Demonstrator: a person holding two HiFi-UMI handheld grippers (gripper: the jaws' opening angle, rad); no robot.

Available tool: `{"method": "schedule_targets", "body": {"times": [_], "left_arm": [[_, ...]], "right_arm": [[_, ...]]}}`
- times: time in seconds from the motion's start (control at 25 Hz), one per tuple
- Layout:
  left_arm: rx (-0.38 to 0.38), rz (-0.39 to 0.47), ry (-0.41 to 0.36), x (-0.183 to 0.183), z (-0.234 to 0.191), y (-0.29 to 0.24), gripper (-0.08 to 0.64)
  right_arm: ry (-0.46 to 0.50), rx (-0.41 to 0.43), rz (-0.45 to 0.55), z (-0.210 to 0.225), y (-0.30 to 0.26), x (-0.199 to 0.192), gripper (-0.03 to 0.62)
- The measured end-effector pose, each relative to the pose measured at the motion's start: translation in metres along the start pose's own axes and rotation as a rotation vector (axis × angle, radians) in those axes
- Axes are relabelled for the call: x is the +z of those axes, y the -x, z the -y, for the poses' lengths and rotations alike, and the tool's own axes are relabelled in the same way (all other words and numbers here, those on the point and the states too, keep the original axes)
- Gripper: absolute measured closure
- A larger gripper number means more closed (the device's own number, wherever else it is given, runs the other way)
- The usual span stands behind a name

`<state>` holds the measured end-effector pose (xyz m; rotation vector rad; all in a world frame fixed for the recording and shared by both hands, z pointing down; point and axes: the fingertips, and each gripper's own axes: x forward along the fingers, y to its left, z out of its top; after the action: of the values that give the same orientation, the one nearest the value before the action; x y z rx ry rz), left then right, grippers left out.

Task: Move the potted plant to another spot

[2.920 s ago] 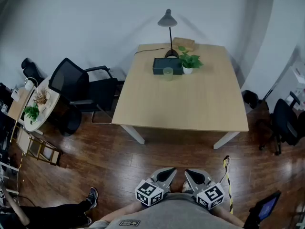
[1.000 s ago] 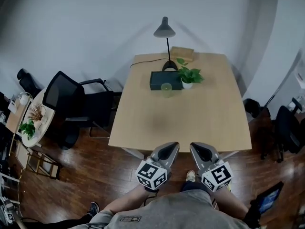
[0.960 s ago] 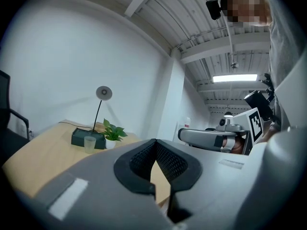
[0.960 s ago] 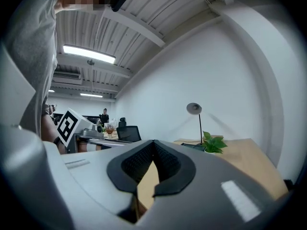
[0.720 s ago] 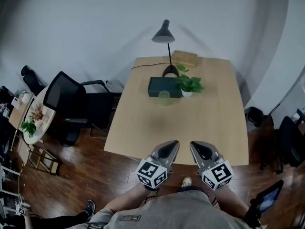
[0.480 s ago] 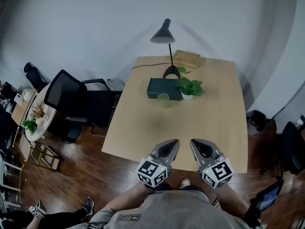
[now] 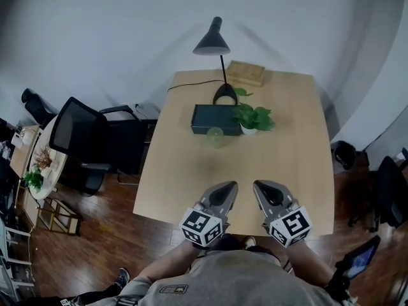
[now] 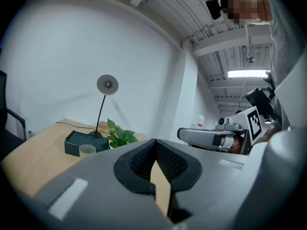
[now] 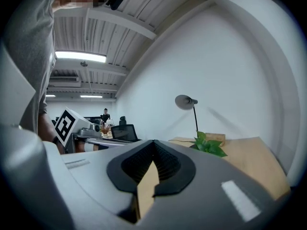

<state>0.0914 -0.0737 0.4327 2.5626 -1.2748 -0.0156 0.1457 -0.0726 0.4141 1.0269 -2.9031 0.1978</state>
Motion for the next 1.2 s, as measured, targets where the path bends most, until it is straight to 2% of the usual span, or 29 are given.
{"method": "schedule_targets", "body": {"times": [0.36,0.56,0.88,1.2], "left_arm": [[-0.092,-0.009,0.025,0.009,-0.063,-0.03,0.558],[-0.129,-0.024,0.023,0.011,-0.079,-0.051,0.558],[-0.11,-0.055,0.036,0.004,-0.098,-0.089,0.558],[-0.078,-0.142,0.051,-0.031,-0.114,-0.128,0.558]], "right_arm": [[0.018,-0.092,-0.056,0.029,-0.069,-0.007,0.588],[0.005,-0.13,-0.07,0.047,-0.088,-0.008,0.588],[-0.017,-0.118,-0.103,0.079,-0.106,-0.019,0.588],[-0.038,-0.093,-0.161,0.118,-0.119,-0.053,0.588]]}}
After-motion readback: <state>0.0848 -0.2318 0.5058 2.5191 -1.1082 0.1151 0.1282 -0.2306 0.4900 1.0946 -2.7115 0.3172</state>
